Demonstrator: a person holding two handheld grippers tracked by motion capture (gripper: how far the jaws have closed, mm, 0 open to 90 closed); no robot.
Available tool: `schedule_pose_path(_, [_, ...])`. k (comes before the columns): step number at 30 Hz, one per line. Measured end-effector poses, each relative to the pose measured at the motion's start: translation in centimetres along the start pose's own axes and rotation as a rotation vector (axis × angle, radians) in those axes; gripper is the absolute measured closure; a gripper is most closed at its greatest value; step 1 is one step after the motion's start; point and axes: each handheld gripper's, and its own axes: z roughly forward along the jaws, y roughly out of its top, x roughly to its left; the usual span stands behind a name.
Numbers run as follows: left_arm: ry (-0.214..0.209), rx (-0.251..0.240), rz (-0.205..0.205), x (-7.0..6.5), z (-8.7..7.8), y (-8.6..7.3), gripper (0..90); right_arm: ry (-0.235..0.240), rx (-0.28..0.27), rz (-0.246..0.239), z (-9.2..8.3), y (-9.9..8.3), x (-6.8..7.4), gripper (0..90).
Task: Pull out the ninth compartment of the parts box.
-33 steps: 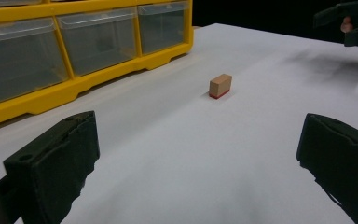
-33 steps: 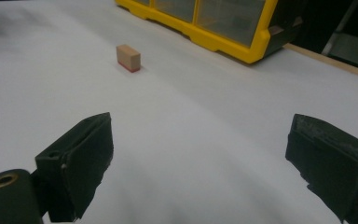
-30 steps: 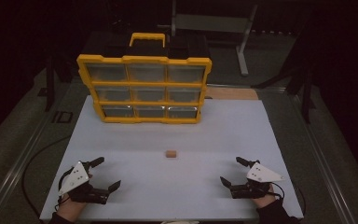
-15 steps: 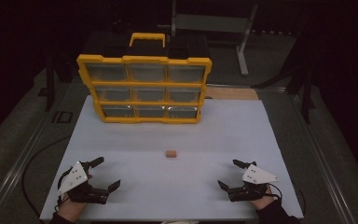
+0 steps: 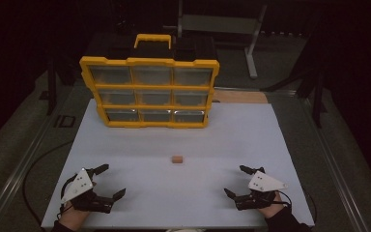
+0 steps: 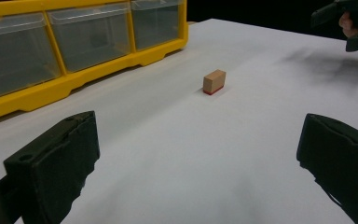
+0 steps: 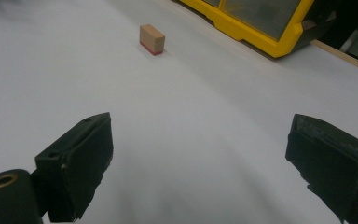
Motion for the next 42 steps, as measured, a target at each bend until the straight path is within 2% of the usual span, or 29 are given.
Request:
schedule_pose_path(6, [-0.004, -0.002, -0.002, 0.0, 0.0, 0.0, 0.0, -0.003, 0.002, 0.003, -0.1, 0.2, 0.0, 7.5])
schedule_pose_path(15, [-0.005, -0.010, -0.020, 0.1, -0.1, 0.0, 0.0, -0.034, -0.026, -0.025, -1.2, 2.3, -0.2, 7.5])
schedule_pose_path(29, [0.005, -0.009, -0.012, 0.0, -0.2, 0.2, 0.0, -0.080, -0.090, -0.120, -2.5, 6.4, -1.6, 7.5])
schedule_pose_path(31, [0.004, -0.009, -0.012, 0.0, -0.2, 0.2, 0.0, -0.083, -0.114, -0.138, -2.6, 7.5, -2.1, 7.5])
schedule_pose_path(42, [-0.011, -0.007, 0.002, -0.4, -0.2, 0.2, 0.0, -0.092, -0.134, -0.201, -2.2, 10.5, -2.8, 7.5])
